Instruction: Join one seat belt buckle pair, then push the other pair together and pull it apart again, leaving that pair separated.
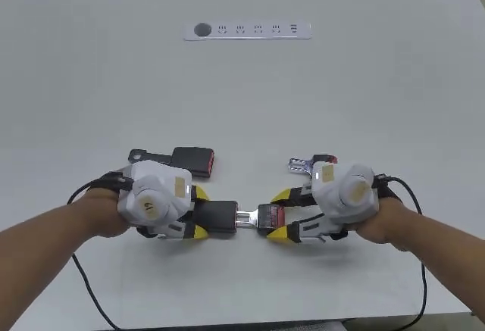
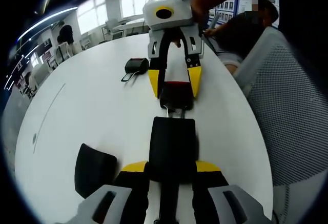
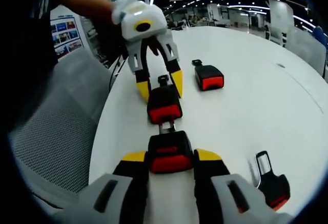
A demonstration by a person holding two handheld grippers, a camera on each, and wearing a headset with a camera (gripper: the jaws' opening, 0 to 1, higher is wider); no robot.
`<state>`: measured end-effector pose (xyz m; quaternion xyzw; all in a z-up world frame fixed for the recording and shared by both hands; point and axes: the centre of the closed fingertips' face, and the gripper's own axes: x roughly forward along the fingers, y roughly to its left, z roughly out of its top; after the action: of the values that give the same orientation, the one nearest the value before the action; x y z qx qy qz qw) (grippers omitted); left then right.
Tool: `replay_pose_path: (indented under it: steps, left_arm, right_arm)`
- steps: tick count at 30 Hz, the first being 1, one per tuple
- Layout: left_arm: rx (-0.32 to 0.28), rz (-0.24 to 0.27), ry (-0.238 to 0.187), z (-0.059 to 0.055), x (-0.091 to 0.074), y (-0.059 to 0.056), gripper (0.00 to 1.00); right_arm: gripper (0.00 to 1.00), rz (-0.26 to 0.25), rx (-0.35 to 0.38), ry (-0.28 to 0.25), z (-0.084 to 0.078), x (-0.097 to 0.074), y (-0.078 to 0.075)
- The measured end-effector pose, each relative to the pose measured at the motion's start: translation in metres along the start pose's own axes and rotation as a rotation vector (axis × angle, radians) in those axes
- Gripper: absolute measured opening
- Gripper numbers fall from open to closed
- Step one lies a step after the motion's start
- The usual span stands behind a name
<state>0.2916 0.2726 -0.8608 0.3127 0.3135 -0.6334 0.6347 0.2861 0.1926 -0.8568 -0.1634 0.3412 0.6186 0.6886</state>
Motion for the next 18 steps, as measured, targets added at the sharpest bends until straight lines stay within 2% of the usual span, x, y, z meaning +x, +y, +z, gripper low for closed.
replay_pose_path:
  steps: [2,3,4,12,15,17,18]
  left_arm:
    - [0.005,-0.005,0.001,0.000,0.000,0.000,0.34]
    - [0.017,-0.016,0.004,0.000,-0.001,-0.001,0.34]
    - [0.014,-0.014,0.004,-0.001,-0.001,0.000,0.34]
    - [0.010,-0.002,0.016,0.001,0.000,0.001,0.33]
    - [0.005,-0.002,0.011,0.000,-0.001,0.001,0.33]
    - [0.012,-0.003,0.017,0.001,0.000,0.001,0.33]
    - [0.015,-0.002,0.019,0.001,-0.001,0.001,0.33]
  right_arm:
    - [0.34,0.001,-0.009,-0.001,0.007,0.008,0.001]
    - [0.34,0.011,-0.053,0.036,0.003,0.007,0.001]
    - [0.34,0.008,-0.032,0.026,0.005,0.006,-0.001]
    - [0.34,-0.003,-0.023,0.045,0.005,0.012,-0.002]
    - [0.33,0.018,-0.048,0.046,0.012,0.018,-0.002]
    - [0.33,0.018,-0.045,0.056,0.013,0.020,-0.002]
    - [0.33,0.031,0.013,0.095,0.005,0.017,0.003]
